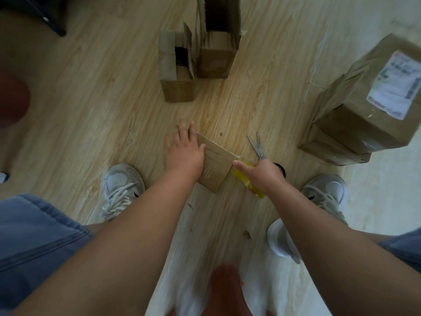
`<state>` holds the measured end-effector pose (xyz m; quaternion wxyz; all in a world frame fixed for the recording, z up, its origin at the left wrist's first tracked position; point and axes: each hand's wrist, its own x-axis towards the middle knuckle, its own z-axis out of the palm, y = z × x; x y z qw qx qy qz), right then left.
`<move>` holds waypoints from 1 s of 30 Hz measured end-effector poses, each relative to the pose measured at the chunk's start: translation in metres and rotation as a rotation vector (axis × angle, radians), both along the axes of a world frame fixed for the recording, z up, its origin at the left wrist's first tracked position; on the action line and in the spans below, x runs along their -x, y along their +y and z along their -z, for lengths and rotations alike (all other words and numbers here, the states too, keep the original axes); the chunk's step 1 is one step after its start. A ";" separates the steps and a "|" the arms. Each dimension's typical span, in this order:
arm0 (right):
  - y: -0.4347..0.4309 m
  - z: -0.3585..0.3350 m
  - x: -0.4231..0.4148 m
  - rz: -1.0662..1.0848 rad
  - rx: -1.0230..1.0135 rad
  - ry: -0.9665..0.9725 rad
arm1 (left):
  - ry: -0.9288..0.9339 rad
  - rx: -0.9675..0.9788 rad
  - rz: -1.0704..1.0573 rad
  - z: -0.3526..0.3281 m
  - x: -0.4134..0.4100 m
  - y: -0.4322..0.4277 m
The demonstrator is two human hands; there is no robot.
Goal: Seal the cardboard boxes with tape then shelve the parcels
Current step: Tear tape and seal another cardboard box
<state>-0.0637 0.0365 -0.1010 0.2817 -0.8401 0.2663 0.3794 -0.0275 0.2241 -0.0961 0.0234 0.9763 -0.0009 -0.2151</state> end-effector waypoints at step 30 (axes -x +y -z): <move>-0.007 -0.108 -0.017 0.040 -0.472 -0.306 | 0.455 0.892 -0.513 -0.036 0.027 0.031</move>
